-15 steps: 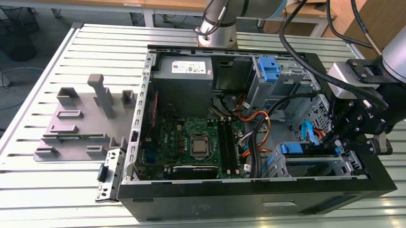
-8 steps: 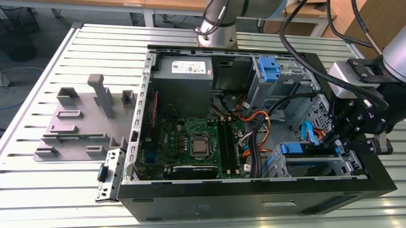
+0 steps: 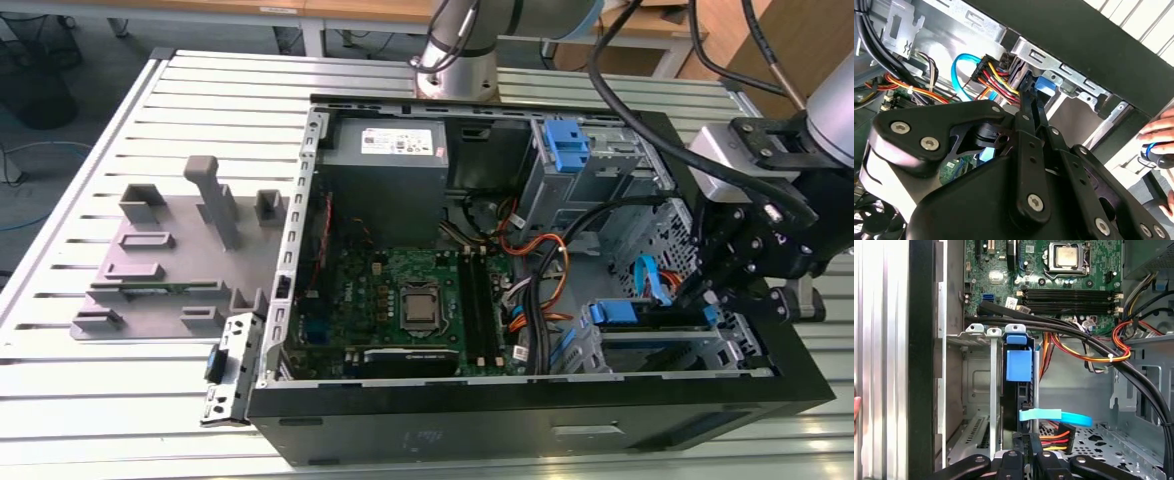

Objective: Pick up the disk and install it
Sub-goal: 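Insert the second disk wire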

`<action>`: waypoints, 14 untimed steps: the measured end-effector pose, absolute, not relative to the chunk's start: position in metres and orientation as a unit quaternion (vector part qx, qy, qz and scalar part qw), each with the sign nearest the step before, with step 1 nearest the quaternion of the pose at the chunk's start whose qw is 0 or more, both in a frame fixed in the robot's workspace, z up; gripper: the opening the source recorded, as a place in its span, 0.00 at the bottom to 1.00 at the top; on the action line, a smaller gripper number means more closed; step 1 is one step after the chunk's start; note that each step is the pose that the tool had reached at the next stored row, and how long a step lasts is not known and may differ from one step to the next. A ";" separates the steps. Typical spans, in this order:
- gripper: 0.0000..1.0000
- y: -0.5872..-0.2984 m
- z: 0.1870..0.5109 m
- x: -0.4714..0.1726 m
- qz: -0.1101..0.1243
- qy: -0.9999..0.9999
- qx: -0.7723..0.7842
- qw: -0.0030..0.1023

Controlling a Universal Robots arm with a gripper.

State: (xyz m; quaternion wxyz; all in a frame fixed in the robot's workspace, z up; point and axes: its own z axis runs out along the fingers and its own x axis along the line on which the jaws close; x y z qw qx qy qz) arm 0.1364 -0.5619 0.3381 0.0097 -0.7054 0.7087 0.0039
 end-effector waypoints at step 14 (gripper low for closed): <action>0.16 -0.562 0.335 0.132 0.007 0.715 -0.699 0.013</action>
